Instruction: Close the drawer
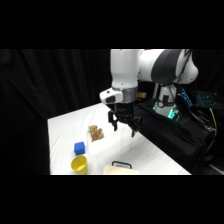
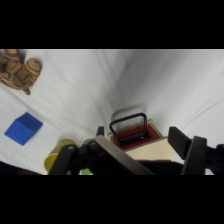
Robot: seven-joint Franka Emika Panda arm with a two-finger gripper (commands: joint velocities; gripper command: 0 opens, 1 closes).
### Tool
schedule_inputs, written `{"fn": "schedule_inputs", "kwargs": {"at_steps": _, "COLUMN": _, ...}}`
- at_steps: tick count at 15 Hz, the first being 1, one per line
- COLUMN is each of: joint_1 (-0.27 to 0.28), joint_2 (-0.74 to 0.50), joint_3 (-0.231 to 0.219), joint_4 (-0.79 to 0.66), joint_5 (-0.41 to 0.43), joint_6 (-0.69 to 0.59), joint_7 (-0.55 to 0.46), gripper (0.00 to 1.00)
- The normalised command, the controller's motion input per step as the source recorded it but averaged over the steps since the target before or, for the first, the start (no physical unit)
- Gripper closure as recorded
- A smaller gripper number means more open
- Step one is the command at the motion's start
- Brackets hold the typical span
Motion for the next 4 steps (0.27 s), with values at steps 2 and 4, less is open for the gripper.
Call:
{"fn": "schedule_inputs", "kwargs": {"at_steps": 2, "joint_1": 0.144, "joint_2": -0.34, "joint_3": -0.211, "joint_4": -0.02, "joint_5": -0.115, "joint_6": -0.31, "joint_7": 0.46, "gripper": 0.00}}
{"fn": "schedule_inputs", "kwargs": {"at_steps": 4, "joint_1": 0.126, "joint_2": -0.27, "joint_3": -0.166, "joint_4": 0.01, "joint_5": -0.090, "joint_6": -0.24, "joint_7": 0.41, "gripper": 0.00}}
